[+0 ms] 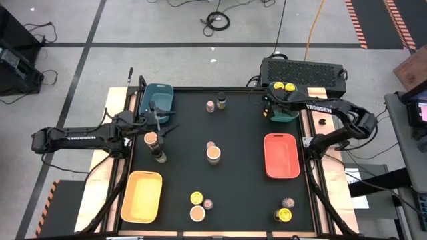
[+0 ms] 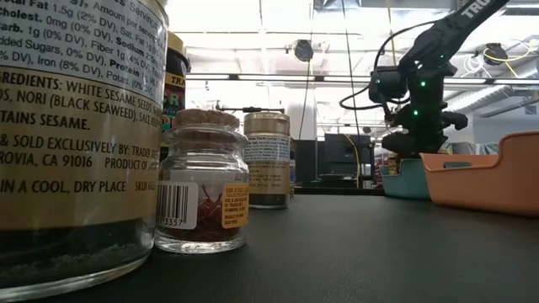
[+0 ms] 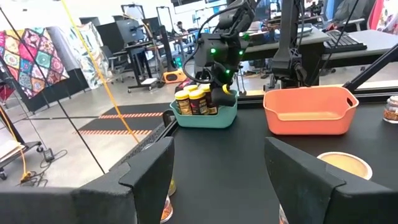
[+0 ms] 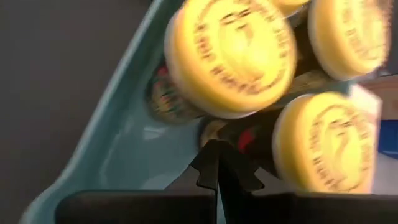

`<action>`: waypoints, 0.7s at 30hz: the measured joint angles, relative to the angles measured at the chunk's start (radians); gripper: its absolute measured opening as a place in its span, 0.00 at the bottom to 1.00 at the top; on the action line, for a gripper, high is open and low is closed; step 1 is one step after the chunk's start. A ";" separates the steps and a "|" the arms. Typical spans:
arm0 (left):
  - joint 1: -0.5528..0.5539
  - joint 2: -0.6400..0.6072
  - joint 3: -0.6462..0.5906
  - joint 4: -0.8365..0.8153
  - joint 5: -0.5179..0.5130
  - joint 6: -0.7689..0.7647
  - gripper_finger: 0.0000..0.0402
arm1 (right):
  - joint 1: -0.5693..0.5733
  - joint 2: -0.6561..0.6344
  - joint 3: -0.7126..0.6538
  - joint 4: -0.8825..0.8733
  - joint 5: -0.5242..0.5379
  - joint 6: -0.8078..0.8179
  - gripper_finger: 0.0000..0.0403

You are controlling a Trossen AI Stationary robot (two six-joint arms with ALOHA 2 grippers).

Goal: Sort spices by type
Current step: Put the yellow spice bottle into the green bin

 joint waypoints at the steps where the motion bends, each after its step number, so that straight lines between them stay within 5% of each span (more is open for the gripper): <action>1: 0.000 0.000 0.000 0.000 0.000 0.000 0.63 | 0.003 -0.003 0.000 -0.008 -0.021 0.004 0.00; 5: 0.000 0.000 0.000 -0.002 0.000 0.006 0.63 | 0.001 -0.009 0.000 -0.080 -0.056 0.028 0.00; 21: 0.000 0.000 0.000 -0.001 0.001 0.005 0.63 | -0.027 -0.009 0.000 -0.018 0.181 0.038 0.00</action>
